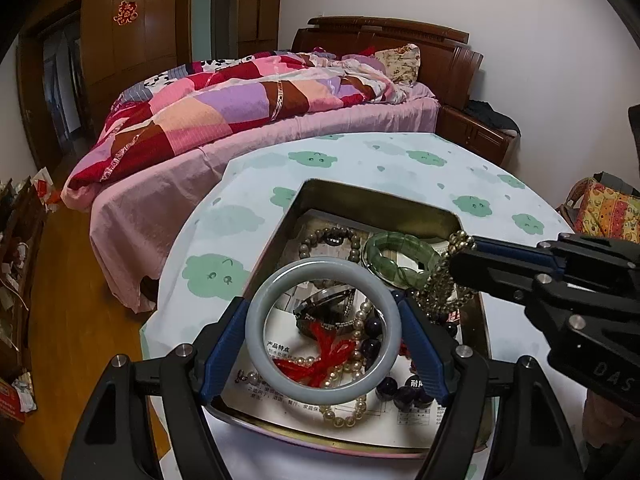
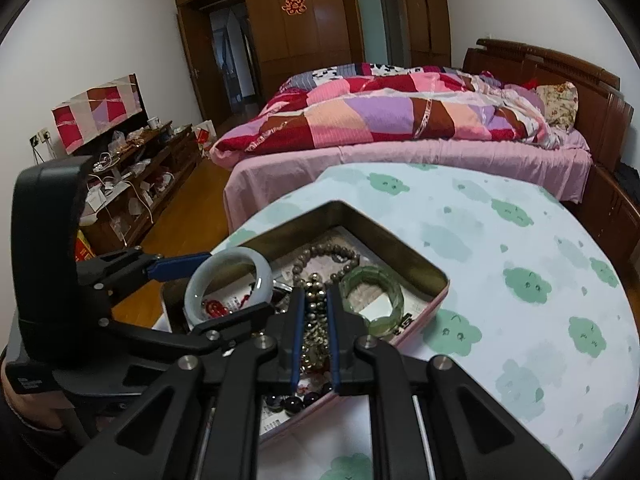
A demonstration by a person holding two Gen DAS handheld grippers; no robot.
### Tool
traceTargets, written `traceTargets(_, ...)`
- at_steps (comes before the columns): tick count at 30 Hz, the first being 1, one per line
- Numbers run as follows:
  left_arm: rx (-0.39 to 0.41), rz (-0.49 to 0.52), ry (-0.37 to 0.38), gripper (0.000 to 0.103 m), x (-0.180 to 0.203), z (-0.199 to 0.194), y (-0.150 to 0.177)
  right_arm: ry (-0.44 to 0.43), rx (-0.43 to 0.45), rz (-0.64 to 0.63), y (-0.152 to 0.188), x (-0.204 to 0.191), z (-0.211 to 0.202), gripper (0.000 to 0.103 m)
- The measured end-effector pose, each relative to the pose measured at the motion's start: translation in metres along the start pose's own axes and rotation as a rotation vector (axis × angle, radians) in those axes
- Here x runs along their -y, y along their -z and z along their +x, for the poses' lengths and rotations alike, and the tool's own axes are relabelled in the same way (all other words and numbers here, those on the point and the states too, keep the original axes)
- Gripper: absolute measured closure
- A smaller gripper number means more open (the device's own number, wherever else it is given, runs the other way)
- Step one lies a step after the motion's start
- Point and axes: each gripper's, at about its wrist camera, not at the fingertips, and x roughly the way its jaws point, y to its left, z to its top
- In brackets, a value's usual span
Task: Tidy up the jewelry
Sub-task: 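Lower both pieces into the tin and open both tools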
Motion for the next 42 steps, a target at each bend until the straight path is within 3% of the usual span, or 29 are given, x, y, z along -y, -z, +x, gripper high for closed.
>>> traceTargets(18, -0.004, 0.032, -0.025, 0.027, 0.003, 0.005, 0.002, 0.049, -0.021, 0.017, 0.006, 0.008, 0.014, 0.090)
traceTargets(42, -0.006, 0.038, -0.046, 0.027, 0.005, 0.002, 0.000, 0.043, -0.052, 0.027, 0.010, 0.012, 0.023, 0.088)
